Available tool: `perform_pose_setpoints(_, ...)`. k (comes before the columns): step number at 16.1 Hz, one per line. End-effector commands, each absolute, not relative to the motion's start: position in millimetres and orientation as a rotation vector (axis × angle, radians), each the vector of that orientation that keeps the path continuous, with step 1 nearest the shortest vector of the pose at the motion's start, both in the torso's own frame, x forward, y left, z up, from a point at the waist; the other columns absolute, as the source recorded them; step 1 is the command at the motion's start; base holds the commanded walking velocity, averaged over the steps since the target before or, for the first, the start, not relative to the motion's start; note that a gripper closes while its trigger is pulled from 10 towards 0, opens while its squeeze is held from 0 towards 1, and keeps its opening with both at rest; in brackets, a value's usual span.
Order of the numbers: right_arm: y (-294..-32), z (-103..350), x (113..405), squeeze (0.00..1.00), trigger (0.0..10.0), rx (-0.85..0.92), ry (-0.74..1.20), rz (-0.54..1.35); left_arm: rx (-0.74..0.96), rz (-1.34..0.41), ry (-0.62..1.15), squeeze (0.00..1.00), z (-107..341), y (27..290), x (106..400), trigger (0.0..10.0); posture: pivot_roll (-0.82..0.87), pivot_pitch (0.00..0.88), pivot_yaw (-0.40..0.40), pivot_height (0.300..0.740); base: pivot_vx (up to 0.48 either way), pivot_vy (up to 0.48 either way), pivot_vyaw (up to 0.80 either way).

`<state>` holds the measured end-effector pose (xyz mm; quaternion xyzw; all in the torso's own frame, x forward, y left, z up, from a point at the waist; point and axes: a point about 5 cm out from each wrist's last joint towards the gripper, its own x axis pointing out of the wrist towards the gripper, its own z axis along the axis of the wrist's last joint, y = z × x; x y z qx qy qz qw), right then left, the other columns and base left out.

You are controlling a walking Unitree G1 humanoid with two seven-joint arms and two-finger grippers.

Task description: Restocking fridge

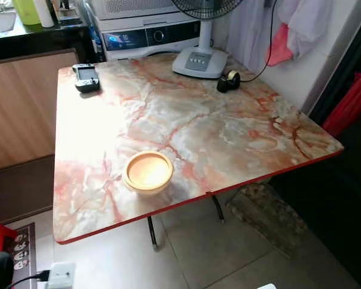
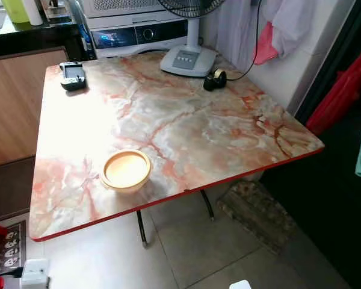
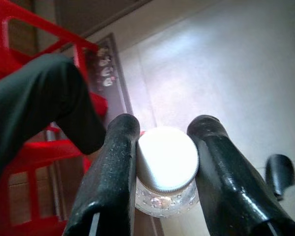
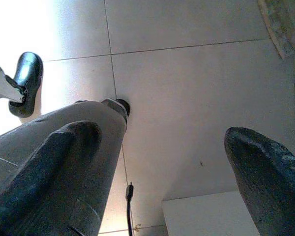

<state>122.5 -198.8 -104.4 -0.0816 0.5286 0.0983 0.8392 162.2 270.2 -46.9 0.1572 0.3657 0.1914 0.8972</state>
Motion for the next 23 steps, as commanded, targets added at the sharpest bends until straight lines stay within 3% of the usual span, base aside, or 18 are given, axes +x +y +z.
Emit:
perform_pose_setpoints(1,-196.5,-108.7,109.8,0.0,10.0,-0.16,1.161,0.207,0.339,0.339,0.785,0.0,-54.7,264.1,158.5,10.0,0.1,0.016,-0.018,0.74,0.0,0.0,0.0)
perform_pose_setpoints(7,-195.2,-109.6,106.9,0.0,10.0,-0.127,1.159,0.179,0.259,0.269,0.992,0.0,-85.9,252.4,133.9,10.0,0.08,0.013,-0.013,0.74,0.0,0.0,0.0)
perform_pose_setpoints(12,-190.4,-111.2,103.7,0.0,10.0,-0.069,1.16,0.128,0.226,0.297,0.96,0.0,-83.8,255.8,140.3,10.0,0.07,0.001,0.004,0.74,0.0,0.0,0.0)
perform_pose_setpoints(23,-186.1,-113.0,102.0,0.0,10.0,-0.037,1.177,0.05,0.141,0.211,0.983,0.0,-76.1,257.6,167.0,10.0,-0.01,0.0,0.071,0.74,0.0,0.0,-0.78)
